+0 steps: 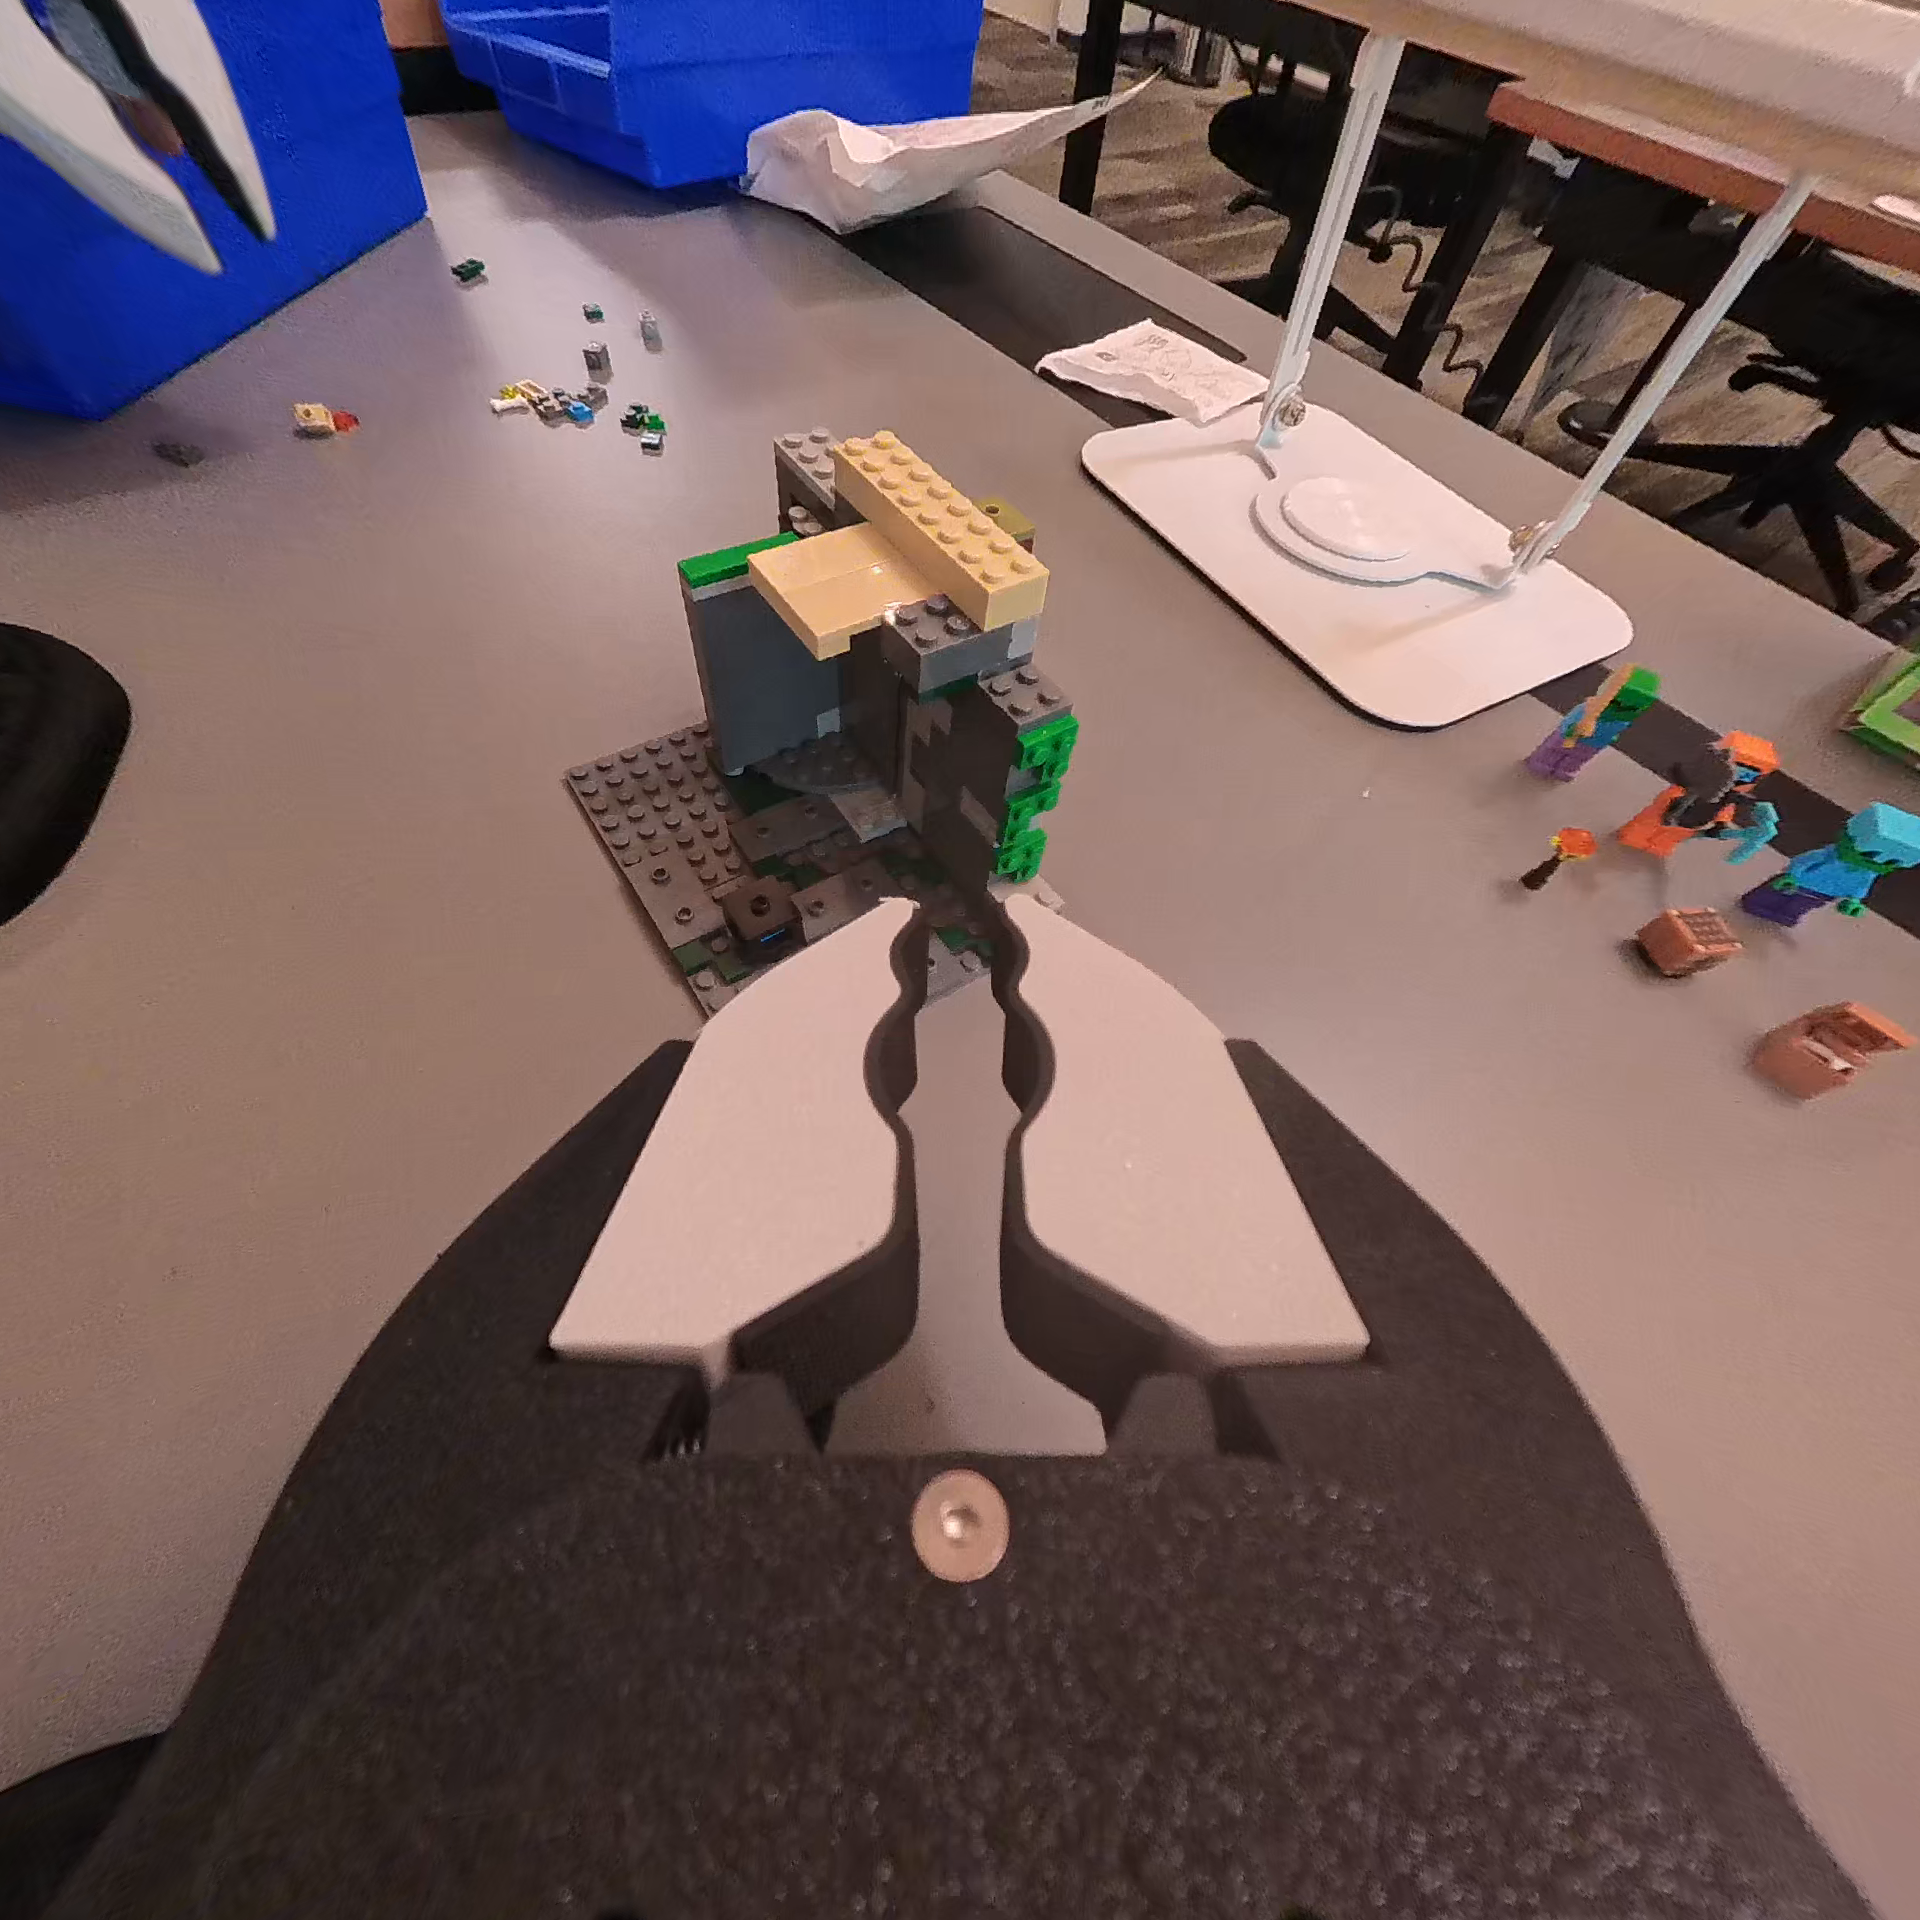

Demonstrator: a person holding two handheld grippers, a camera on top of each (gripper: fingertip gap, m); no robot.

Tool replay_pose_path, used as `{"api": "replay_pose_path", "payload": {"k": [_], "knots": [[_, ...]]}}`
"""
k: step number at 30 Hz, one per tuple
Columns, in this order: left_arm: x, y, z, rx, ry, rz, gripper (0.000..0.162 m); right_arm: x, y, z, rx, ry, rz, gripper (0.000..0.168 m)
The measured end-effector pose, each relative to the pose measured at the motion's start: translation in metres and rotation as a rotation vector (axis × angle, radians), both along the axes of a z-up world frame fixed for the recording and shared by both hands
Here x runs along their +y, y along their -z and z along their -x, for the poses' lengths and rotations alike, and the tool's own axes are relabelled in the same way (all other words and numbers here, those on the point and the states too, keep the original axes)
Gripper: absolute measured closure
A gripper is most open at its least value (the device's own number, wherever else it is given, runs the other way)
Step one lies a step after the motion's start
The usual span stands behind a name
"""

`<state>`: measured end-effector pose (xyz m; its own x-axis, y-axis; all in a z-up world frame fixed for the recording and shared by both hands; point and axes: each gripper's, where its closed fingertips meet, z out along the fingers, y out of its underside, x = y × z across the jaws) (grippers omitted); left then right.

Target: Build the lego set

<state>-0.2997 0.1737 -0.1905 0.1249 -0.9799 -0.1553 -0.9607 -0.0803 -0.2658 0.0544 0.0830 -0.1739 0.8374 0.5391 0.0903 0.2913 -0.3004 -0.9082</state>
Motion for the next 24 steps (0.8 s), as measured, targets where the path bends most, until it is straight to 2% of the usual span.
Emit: {"api": "replay_pose_path", "payload": {"k": [4,8,16,24], "knots": [[-0.006,0.030,0.016,0.193,0.050,0.081,0.142,0.000,0.001,0.000,0.000,0.003,-0.004,0.158],[-0.002,0.045,0.021,0.294,0.082,0.090,0.141,-0.001,0.001,-0.002,0.007,0.007,-0.006,0.158],[0.004,0.055,0.021,0.406,0.090,0.071,0.141,-0.001,0.005,-0.002,0.020,0.003,0.001,0.158],[0.008,0.058,0.024,0.452,0.112,0.032,0.149,-0.004,0.004,-0.005,0.022,0.011,-0.015,0.159]]}}
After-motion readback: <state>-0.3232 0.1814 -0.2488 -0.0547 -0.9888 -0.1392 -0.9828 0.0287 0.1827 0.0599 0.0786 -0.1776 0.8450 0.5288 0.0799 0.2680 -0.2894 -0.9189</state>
